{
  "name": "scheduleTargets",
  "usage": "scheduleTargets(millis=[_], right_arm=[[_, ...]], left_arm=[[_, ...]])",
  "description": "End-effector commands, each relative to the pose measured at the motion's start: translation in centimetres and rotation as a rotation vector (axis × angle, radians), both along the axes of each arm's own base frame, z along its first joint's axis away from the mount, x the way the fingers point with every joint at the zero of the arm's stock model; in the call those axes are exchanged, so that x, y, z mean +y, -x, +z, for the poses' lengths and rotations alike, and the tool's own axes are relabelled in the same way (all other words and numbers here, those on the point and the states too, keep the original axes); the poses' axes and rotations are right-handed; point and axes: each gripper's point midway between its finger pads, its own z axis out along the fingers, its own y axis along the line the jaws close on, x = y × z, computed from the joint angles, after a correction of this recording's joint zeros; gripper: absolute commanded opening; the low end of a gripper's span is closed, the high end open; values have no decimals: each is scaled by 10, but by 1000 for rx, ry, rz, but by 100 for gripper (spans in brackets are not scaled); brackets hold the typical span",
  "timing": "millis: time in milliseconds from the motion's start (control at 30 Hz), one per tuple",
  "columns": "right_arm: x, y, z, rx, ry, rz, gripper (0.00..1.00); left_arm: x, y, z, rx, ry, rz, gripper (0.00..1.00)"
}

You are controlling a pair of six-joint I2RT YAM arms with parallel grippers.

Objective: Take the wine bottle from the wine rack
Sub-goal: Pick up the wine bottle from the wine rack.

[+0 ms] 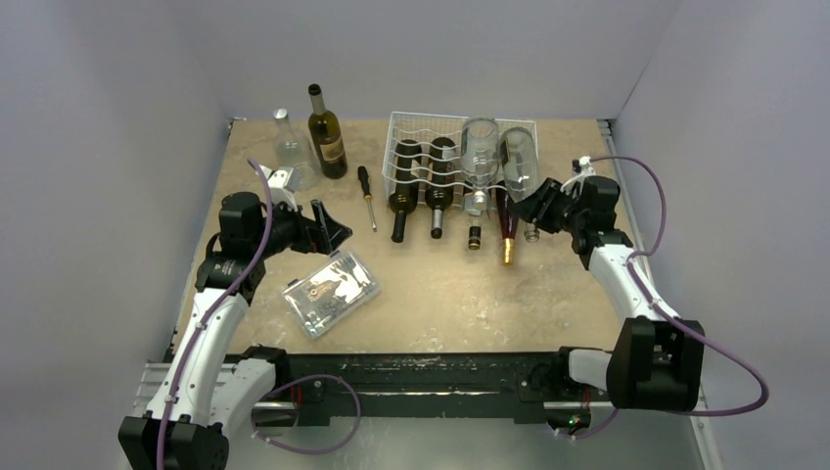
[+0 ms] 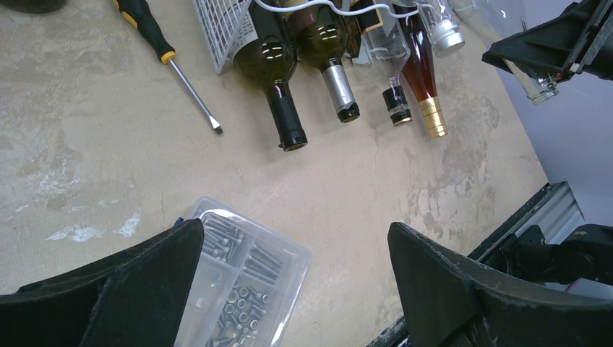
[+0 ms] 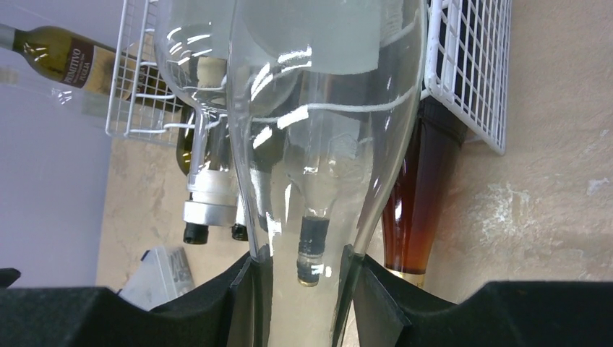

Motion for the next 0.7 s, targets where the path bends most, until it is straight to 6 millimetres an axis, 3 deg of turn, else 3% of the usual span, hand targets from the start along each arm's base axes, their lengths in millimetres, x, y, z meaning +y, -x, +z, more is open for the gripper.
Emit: scheduleTargets(millis=[0, 667], right_arm=[[-24, -24, 70, -280, 17, -76, 0], [-15, -15, 115, -396, -57, -4, 0]], left_arm=[[0, -4, 23, -80, -6, -6, 100], [-1, -4, 23, -79, -2, -10, 100]])
